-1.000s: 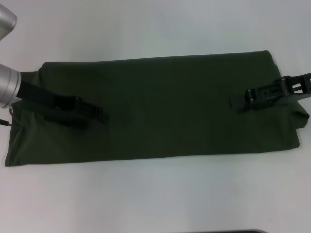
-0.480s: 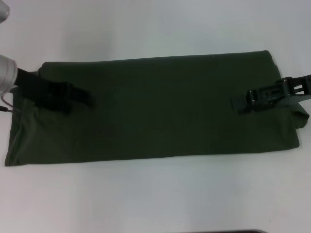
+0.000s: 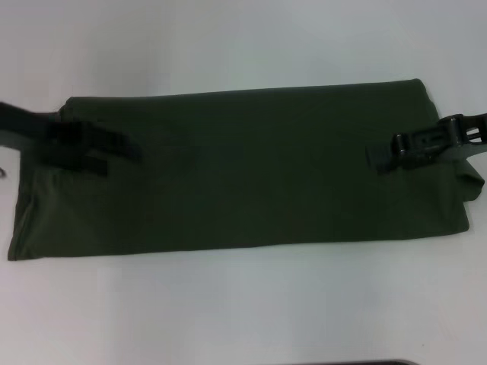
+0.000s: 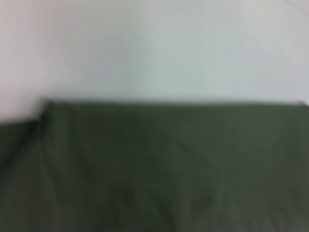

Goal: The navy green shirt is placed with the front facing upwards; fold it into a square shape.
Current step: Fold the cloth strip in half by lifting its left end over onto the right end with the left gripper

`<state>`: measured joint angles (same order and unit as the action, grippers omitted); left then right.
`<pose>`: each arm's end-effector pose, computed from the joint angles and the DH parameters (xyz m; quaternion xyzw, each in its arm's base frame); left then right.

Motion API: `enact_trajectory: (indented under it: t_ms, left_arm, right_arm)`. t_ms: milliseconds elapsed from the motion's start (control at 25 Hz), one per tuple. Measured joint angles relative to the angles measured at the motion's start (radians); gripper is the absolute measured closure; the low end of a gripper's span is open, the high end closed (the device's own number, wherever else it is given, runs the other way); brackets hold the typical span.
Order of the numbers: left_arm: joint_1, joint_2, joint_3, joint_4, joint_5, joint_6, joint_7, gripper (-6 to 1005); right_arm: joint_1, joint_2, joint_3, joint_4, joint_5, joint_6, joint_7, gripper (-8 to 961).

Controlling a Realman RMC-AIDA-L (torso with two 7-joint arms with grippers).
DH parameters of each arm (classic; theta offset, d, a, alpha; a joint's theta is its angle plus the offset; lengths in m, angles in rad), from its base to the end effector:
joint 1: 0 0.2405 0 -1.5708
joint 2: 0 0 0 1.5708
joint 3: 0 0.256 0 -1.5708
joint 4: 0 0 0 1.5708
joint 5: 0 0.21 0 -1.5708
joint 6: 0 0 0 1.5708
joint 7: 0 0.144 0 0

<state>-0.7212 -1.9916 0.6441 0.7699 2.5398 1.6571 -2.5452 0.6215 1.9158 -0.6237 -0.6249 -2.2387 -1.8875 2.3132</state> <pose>-0.2634 0.3601 0.0382 -0.7693 -0.6355 -0.0210 0.0616 0.2650 0.3171 0.0541 0.7965 -0.5815 -0.1446 0.0816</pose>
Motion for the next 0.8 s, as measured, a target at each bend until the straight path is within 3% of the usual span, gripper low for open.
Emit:
enact_trajectory:
  t_ms: [240,440,560,800]
  left_arm:
    - [0.021,-0.052,0.096,0.011,0.02,0.019,-0.003,176]
    - [0.025,-0.063,0.104,0.006,0.049,0.002,-0.011,177]
    - [0.031,-0.063,0.101,0.011,0.075,-0.01,-0.022,176]
    - [0.047,-0.029,0.092,0.014,0.077,-0.022,-0.04,176]
  right_arm:
    - [-0.001,-0.001,0.003,0.0,0.0,-0.001,0.0,99]
    - [-0.007,-0.005,0.003,0.001,0.001,-0.002,-0.001,99]
    - [-0.011,-0.006,0.002,0.001,0.001,-0.001,-0.002,99]
    - [-0.013,-0.009,0.005,0.001,0.001,0.0,-0.002,99]
